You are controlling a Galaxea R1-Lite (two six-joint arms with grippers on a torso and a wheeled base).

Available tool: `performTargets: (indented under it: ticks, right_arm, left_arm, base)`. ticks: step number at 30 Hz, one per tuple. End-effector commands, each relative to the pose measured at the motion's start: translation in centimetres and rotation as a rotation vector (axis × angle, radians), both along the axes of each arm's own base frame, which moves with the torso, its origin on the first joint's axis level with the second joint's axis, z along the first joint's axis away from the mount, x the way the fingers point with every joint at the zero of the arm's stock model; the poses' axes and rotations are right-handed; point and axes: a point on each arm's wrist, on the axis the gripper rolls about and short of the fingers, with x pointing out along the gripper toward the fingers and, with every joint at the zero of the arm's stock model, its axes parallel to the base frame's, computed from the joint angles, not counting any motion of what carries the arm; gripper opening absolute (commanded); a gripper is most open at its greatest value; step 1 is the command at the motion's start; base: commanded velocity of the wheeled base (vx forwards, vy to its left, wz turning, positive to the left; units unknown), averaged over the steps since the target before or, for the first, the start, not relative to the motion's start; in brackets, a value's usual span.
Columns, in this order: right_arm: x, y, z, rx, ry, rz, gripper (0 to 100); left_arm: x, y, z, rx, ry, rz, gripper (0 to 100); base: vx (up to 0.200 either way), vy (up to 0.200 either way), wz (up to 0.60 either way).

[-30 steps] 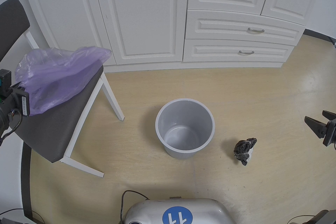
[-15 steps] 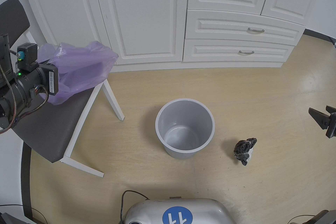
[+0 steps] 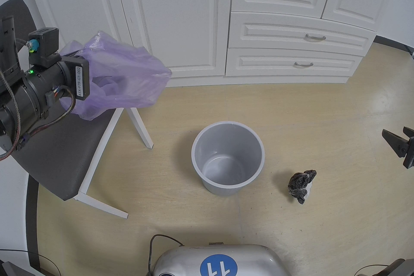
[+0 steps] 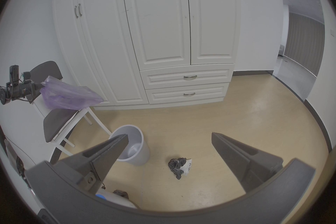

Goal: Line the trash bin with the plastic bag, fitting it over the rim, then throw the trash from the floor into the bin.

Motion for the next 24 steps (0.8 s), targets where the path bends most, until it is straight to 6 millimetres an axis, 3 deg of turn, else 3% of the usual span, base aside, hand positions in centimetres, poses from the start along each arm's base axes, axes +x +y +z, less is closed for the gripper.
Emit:
performTargets:
  ticks: [1,20,24]
  right_arm:
    - [0.0,0.4,-0.4,0.0,0.015,0.033,100]
    - [-0.5,1.3,0.0,-0.004,-0.015,0.116,100]
    - [0.3,1.8,0.6,-0.011,-0.013,0.155,100]
  left_arm:
    - [-0.7,-0.3,0.5,-0.011,-0.017,-0.024,0]
    - [-2.8,-2.4,0.6,-0.098,-0.046,-0.16,0]
    - [-3.0,-2.5,0.8,-0.105,-0.052,-0.171,0]
  base:
    - [0.0,0.0,0.0]
    - [0.0,0.0,0.0]
    - [0.0,0.0,0.0]
